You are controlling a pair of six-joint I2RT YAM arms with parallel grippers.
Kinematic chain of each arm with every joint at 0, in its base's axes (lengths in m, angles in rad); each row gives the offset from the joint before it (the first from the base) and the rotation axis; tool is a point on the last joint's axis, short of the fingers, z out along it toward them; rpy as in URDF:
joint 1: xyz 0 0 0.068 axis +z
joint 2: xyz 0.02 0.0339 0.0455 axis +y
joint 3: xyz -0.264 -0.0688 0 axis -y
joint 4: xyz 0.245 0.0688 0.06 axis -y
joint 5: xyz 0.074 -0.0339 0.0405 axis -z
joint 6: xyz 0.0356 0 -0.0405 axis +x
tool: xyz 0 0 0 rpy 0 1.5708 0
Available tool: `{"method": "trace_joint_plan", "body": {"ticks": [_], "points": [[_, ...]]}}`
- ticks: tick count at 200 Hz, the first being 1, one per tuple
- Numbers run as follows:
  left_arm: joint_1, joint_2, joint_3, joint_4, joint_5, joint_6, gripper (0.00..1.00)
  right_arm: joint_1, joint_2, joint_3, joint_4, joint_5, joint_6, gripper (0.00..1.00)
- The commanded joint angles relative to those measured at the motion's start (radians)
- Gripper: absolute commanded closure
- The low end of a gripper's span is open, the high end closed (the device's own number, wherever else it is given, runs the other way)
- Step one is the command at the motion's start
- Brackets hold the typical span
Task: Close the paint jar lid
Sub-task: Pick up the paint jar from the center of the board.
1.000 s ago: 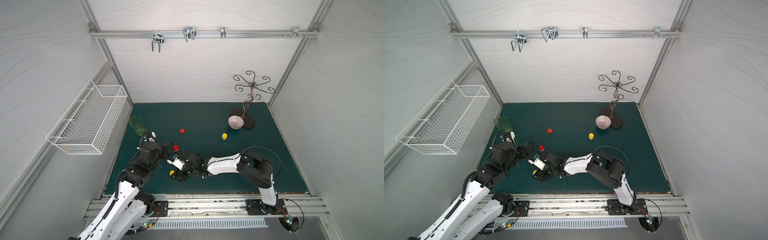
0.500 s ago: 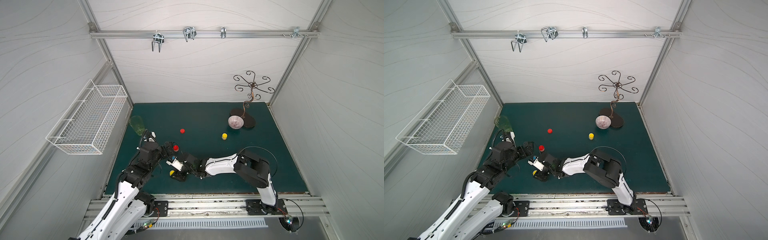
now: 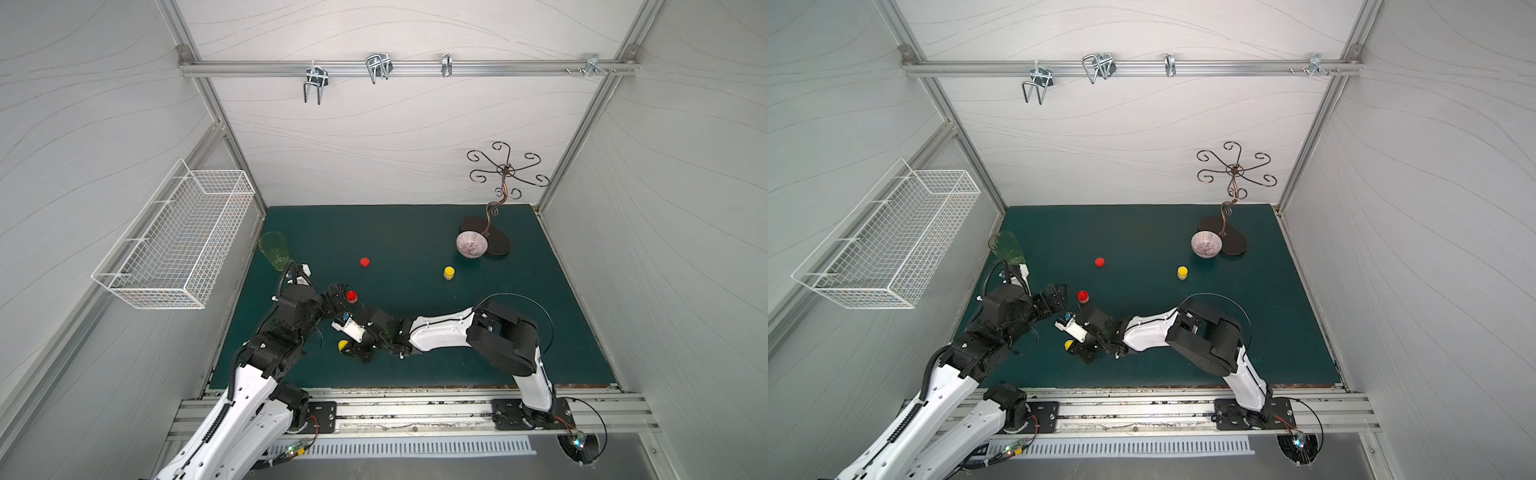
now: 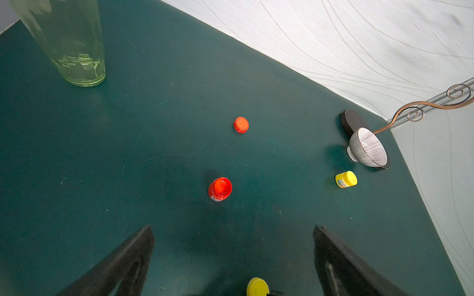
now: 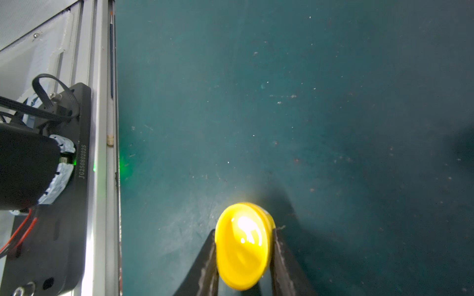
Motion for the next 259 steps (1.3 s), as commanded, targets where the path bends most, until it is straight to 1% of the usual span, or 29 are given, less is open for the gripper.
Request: {"method": "trace_joint_plan", "body": {"ticks": [1,62,89,113,146,171,183,207,219,228,242,259], "points": [[0.005,-0.015,0.005,0.034,-0.002,0.007,0.0,0.01,-0.016,-0.021,0.022,0.041,0.004,0.74],[0.004,-0.055,-0.005,0.057,0.001,0.01,0.0,0.005,-0.123,-0.111,0.054,0.204,-0.012,0.75],[0.004,-0.085,-0.011,0.079,-0.001,0.012,0.0,-0.032,-0.188,-0.163,0.061,0.211,0.01,0.75],[0.004,-0.101,-0.026,0.127,0.008,0.012,0.0,-0.089,-0.264,-0.219,0.053,0.21,0.025,0.75],[0.004,-0.035,-0.041,0.241,0.073,0.006,0.0,-0.204,-0.387,-0.289,0.009,0.17,0.032,0.75],[0.005,0.052,-0.068,0.44,0.161,0.019,0.0,-0.305,-0.471,-0.321,-0.045,0.136,0.027,0.75],[0.004,0.111,-0.079,0.568,0.231,0.033,0.0,-0.359,-0.509,-0.328,-0.078,0.111,0.025,0.75],[0.004,0.256,-0.08,0.822,0.404,0.063,0.0,-0.471,-0.582,-0.317,-0.163,0.045,0.028,0.75],[0.004,0.329,-0.089,1.011,0.504,0.074,0.0,-0.52,-0.616,-0.307,-0.204,0.013,0.027,0.74],[0.004,0.378,-0.104,1.136,0.566,0.084,0.0,-0.552,-0.638,-0.292,-0.248,-0.011,0.026,0.74],[0.003,0.443,-0.132,1.32,0.627,0.104,0.0,-0.596,-0.668,-0.273,-0.303,-0.06,0.032,0.74],[0.002,0.504,-0.154,1.456,0.685,0.155,0.0,-0.622,-0.699,-0.242,-0.374,-0.08,0.034,0.74]]}}
